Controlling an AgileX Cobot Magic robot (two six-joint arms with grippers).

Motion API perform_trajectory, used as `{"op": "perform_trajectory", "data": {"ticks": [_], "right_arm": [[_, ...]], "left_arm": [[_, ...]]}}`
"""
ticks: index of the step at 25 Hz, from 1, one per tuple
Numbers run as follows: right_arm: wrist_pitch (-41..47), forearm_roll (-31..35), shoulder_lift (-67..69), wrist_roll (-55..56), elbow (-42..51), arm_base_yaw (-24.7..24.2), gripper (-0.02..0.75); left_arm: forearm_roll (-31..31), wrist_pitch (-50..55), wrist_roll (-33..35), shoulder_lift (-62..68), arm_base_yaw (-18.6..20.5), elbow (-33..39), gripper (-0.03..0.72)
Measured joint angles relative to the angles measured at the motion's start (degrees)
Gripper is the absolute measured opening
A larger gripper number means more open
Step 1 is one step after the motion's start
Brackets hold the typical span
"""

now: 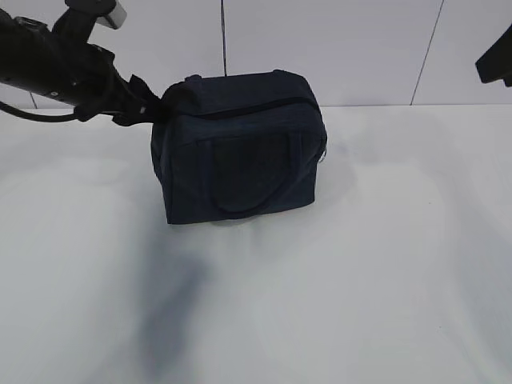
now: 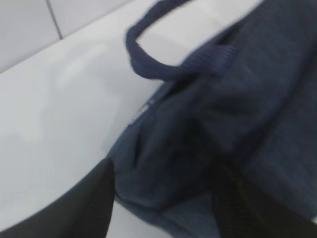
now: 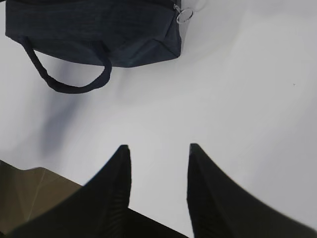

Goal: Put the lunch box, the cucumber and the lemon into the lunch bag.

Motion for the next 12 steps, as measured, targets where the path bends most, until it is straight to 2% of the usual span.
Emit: {"op": "perform_trajectory", "data": {"ticks": [8,12], "right_arm": [[0.4,-1.0,-4.3,-0.4,2.8,0.0,0.295],[0.4,-1.4,-6.0,-0.8,5.7,0.0,0.295]], "left_arm": [[21.9,5.7,-5.3,-7.9,0.4,0.0,0.445],[36.7,7.9,-8.1,-11.6,0.4,0.0,0.445]]}}
